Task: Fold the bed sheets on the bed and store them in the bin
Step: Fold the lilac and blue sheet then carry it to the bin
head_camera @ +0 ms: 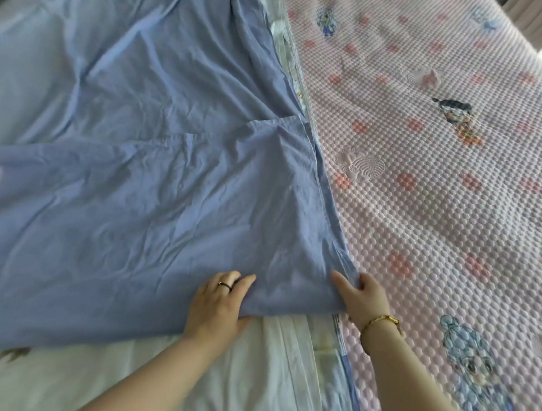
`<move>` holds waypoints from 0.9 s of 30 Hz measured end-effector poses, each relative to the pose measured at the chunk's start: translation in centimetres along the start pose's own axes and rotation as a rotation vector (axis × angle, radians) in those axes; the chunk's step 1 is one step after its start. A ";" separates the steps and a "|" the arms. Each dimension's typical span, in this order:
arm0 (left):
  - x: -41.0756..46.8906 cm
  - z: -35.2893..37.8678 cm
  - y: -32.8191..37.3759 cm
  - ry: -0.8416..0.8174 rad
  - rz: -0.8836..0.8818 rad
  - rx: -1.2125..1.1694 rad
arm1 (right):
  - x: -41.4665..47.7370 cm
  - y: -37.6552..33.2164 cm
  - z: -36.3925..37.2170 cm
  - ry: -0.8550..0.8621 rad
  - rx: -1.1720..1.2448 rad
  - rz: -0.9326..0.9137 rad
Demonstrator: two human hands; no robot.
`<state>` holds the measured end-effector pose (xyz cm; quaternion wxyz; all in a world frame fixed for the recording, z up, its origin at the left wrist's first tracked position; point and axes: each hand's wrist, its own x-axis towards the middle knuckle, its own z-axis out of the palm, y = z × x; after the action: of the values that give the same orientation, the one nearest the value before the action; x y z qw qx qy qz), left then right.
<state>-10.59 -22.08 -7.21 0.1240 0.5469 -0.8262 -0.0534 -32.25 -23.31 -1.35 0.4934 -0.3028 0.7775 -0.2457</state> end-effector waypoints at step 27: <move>-5.0 -4.3 15.1 -0.282 0.141 -0.199 | -7.7 8.5 -12.1 0.159 -0.055 -0.195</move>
<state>-21.05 -11.29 -0.37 0.0637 0.4598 -0.8623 -0.2023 -42.76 -10.86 2.42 0.3956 -0.3699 0.7874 -0.2944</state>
